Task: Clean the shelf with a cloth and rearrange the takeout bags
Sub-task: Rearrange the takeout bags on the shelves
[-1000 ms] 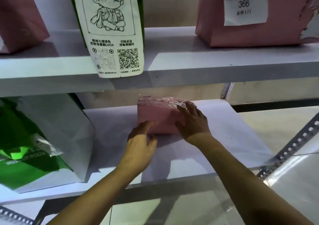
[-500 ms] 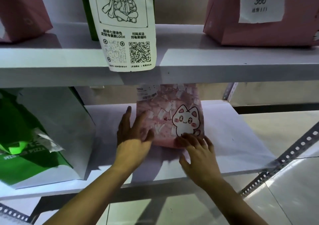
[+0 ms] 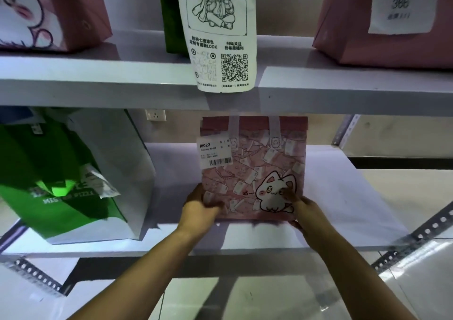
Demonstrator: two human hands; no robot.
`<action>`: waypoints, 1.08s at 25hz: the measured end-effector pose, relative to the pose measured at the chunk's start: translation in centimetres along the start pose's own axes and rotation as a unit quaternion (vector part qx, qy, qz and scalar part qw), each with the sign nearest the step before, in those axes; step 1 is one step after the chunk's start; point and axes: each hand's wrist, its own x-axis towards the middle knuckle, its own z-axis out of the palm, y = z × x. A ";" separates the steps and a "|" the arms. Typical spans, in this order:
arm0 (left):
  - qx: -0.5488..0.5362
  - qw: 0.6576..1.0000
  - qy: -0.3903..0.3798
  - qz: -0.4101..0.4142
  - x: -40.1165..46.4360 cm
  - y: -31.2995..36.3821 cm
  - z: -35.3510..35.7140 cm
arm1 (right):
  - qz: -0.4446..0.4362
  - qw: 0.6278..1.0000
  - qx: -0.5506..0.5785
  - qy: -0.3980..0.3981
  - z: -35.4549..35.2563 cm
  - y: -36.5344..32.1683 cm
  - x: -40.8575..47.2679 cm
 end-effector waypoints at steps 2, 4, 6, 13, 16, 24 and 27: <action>-0.020 0.999 -0.036 -0.004 0.0 -0.5 -0.9 | -0.022 0.999 0.045 -0.006 -0.4 1.4 0.2; -0.018 0.999 -0.031 0.011 0.3 -0.8 -1.7 | -0.050 0.996 0.069 -0.025 -1.4 1.7 0.4; -0.007 0.999 -0.020 0.030 0.4 -1.2 -2.2 | -0.075 0.996 0.037 -0.029 -2.1 2.1 0.7; 0.050 0.998 -0.024 0.018 0.1 -3.1 -2.0 | -0.085 0.990 -0.110 0.002 -1.9 3.0 1.2; 0.081 0.995 -0.038 0.035 0.2 -2.7 -2.6 | -0.101 0.992 -0.081 0.010 -1.9 2.7 1.0; 0.077 0.995 -0.043 0.036 0.2 -1.0 -2.3 | -0.125 0.987 -0.097 0.015 -1.9 2.1 0.8; 0.091 0.994 -0.043 0.030 0.2 -1.1 -2.5 | -0.120 0.988 -0.100 0.016 -2.0 2.3 0.7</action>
